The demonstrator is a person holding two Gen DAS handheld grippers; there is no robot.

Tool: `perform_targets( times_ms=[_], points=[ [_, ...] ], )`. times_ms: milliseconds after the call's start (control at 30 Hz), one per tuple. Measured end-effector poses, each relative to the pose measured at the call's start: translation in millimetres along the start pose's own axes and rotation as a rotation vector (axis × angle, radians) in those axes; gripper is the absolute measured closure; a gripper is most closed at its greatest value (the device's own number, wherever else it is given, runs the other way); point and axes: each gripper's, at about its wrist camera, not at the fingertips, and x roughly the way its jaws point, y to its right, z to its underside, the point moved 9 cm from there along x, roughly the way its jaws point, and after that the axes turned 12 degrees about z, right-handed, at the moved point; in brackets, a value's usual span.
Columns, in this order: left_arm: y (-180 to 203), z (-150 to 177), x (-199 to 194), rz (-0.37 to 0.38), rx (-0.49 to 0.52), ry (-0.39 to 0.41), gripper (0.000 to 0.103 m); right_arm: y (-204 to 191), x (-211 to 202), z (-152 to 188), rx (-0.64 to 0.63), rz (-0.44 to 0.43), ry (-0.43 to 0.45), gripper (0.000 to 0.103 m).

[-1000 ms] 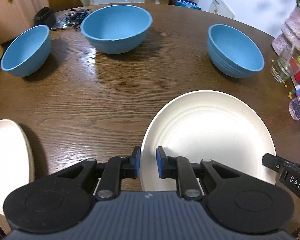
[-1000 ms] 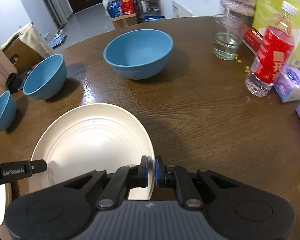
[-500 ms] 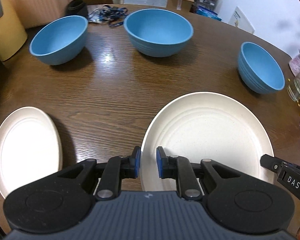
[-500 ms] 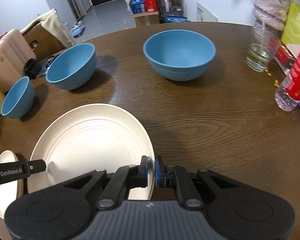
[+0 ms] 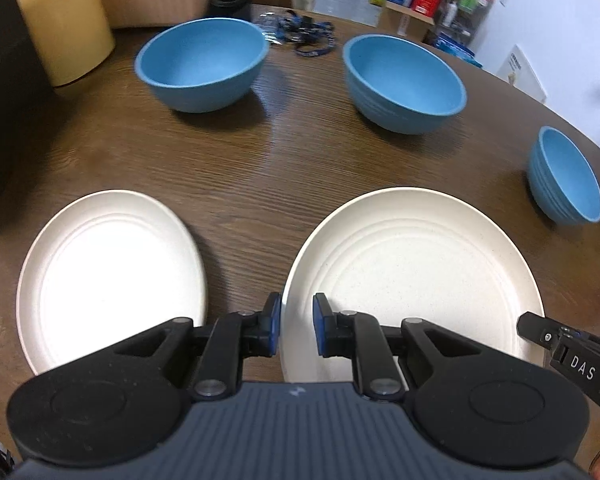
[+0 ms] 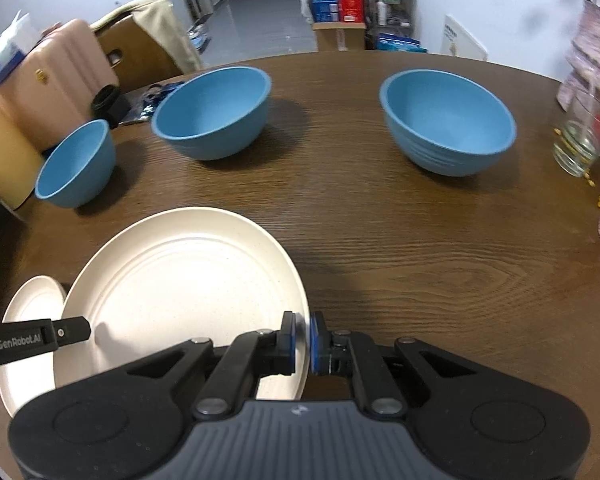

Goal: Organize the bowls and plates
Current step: 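Carry the held plate with both grippers over the two stacked cream plates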

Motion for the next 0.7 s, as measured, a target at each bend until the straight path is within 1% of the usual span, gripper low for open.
perform_targets(
  times_ms=[300, 700],
  points=[
    [-58.2, -2.9, -20.1, -0.029, -0.085, 0.029, 0.086, -55.9, -7.3, -2.3, -0.082, -0.037, 0.006, 0.096],
    [-147.1, -3.9, -47.8, -0.081, -0.203, 0.062, 0.086, -151.4, -17.4, 5.0, -0.194, -0.094, 0.004, 0.096]
  ],
)
